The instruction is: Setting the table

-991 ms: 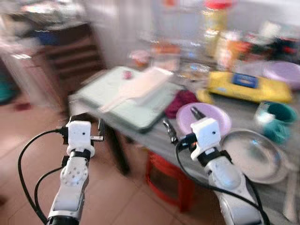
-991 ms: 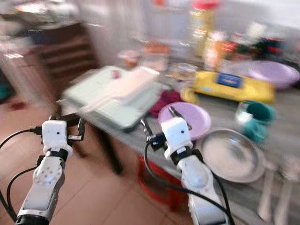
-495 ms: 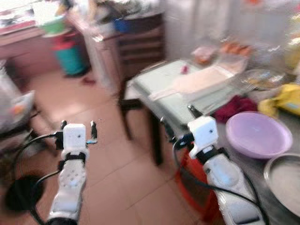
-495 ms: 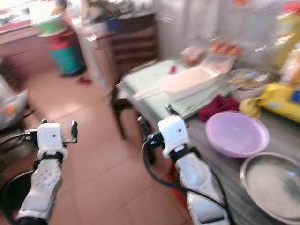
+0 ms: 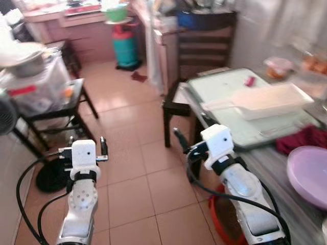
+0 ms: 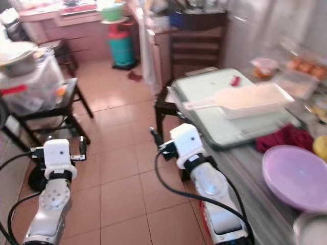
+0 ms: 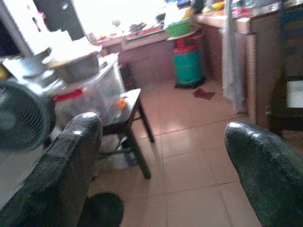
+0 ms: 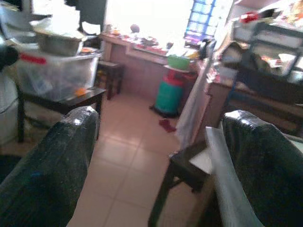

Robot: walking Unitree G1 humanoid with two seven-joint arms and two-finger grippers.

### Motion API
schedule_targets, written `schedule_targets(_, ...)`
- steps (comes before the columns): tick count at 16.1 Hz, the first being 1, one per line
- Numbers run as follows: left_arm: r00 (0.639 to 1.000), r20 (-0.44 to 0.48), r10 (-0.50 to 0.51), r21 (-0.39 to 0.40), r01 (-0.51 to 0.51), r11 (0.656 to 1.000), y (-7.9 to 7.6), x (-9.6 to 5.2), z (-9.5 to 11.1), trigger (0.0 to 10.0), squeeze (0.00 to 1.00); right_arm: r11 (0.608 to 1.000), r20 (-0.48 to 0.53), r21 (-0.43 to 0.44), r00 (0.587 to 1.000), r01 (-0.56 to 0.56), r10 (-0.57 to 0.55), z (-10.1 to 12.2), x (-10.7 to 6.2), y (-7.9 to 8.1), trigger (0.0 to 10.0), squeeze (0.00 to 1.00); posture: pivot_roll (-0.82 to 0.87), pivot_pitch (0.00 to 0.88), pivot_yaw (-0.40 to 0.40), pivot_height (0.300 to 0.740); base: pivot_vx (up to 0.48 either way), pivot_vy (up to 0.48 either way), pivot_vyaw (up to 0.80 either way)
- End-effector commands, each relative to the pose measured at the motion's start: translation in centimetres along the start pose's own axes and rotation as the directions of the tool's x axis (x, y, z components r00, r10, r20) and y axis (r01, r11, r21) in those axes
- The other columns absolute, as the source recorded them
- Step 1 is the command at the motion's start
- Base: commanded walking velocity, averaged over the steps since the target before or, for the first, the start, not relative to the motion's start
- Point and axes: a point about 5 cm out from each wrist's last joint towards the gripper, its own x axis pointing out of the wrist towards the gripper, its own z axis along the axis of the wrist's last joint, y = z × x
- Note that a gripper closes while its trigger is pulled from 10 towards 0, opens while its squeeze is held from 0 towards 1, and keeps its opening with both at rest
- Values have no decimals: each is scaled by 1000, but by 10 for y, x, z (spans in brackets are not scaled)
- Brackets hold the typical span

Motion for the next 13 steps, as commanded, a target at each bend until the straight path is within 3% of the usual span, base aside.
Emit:
schedule_targets(1, 999, -15, 30, 11, -30, 999, 8, 0, -3, 10000, 0, 999, 19, 10, 999, -32, 32, 3, 5, 7, 10000, 263, -7, 31, 50, 740, 0, 0, 800)
schedule_targets(5, 993, -113, 22, 24, -19, 1000, 4, -5, -25, 10000, 0, 998, -46, 65, 999, -25, 28, -19, 10, 5, 10000, 302, 8, 28, 22, 740, 0, 0, 800)
schedule_targets(6, 990, -138, 0, 22, 3, 1000, 3, -5, -31, 10000, 0, 996, -69, 87, 997, -17, 23, -26, 10, 5, 10000, 263, 10, 27, 19, 740, 0, 0, 0)
schedule_targets(7, 984, -176, -28, 30, 34, 999, 0, -5, -40, 10000, 0, 992, -112, 129, 994, 17, -3, -38, 9, 3, 10000, 51, 12, 25, 19, 740, 0, 0, 0)
schedule_targets(8, 973, -224, -60, 34, 69, 997, -4, -6, -52, 10000, 0, 987, -157, 153, 987, 55, -30, -51, 8, 2, 10000, 0, 9, 23, 21, 740, 0, 0, 0)
schedule_targets(10, 942, -325, -82, -18, 81, 997, -6, -8, -70, 10000, 0, 976, -257, 179, 963, 124, -75, -75, 4, -2, 10000, 0, 9, 16, 20, 740, 0, 0, 0)
schedule_targets(11, 930, -359, -84, -29, 79, 996, -7, -10, -76, 10000, 0, 959, -301, 224, 948, 175, -103, -84, 3, -4, 10000, 0, 1, 14, 17, 740, 0, 0, 0)
schedule_targets(13, 901, -422, -104, -23, 104, 994, -12, -14, -89, 10000, 0, 942, -424, 232, 897, 242, -126, -111, -5, -9, 10000, 0, 6, 9, -1, 740, 0, 0, 0)
